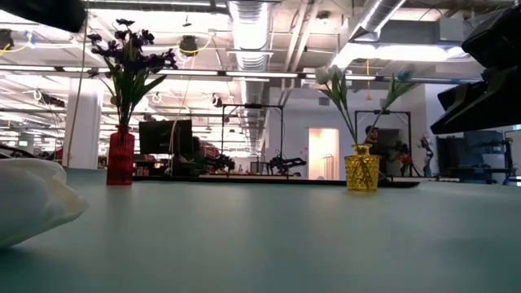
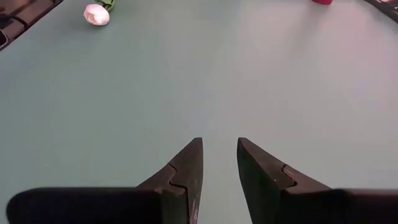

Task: Sort flowers into vase by color
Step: Put the white tulip into the yellow vase, then return to Home Position

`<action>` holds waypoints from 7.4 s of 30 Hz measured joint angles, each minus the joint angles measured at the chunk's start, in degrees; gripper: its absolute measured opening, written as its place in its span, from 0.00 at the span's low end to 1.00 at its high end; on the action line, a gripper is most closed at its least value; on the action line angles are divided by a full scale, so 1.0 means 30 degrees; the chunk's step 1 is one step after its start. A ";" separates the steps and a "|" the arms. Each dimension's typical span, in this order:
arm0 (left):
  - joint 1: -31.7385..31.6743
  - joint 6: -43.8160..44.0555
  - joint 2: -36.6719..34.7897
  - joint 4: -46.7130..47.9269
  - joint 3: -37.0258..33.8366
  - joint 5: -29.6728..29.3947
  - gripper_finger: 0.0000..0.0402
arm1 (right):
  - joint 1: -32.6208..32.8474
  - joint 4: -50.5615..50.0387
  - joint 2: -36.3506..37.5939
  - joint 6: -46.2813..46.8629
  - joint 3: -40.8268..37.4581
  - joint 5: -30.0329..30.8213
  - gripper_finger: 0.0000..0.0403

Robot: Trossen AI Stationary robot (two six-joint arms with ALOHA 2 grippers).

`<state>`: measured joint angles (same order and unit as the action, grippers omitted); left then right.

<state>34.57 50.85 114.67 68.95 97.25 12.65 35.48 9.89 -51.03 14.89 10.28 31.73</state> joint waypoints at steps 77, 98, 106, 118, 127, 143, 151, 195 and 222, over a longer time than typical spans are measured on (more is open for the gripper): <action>-1.6211 -1.8956 0.1599 -3.7786 -0.1757 -0.3136 0.00 | 0.0058 -0.0797 -0.0007 0.2944 0.0007 -0.0802 0.31; -1.6928 -1.8937 0.3096 -3.7566 -0.1748 -0.3336 0.00 | 0.0036 -0.0510 0.0000 0.3543 0.0007 -0.1125 0.31; -1.6919 -1.7935 0.3070 -3.6605 -0.1748 -0.5145 0.00 | 0.0036 -0.0357 -0.0007 0.3544 0.0007 -0.1118 0.31; -1.7637 -1.3334 0.3067 -3.2107 -0.1748 -0.5741 0.15 | 0.0036 0.0178 -0.0007 0.3544 0.0007 -0.1072 0.31; -1.7967 -1.3012 0.2980 -3.0582 -0.1748 -0.3255 0.45 | 0.0036 0.0921 0.0000 0.3544 0.0007 -0.1074 0.31; -1.7474 -1.5732 0.0019 -1.3859 0.2297 -0.5899 0.60 | 0.0000 0.0702 0.0000 0.1516 0.1469 -0.1164 0.31; -1.6140 -1.5410 -0.2121 -0.7305 0.3091 -0.9673 0.60 | -0.0555 0.0721 0.0000 -0.0427 0.2111 -0.1147 0.31; -0.8180 -1.7427 -2.4178 -3.3901 -2.8281 -1.3436 0.52 | -1.2988 0.2408 0.1603 -0.3622 0.2249 -0.9196 0.31; -1.0063 -1.5200 -3.1365 -2.8592 -3.1240 -1.1469 0.52 | -1.4863 -0.7233 1.1479 -0.3679 0.1118 -0.9139 0.31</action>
<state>4.38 5.25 20.58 -16.83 3.53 -21.76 -9.10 -11.81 -16.59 3.85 13.64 4.32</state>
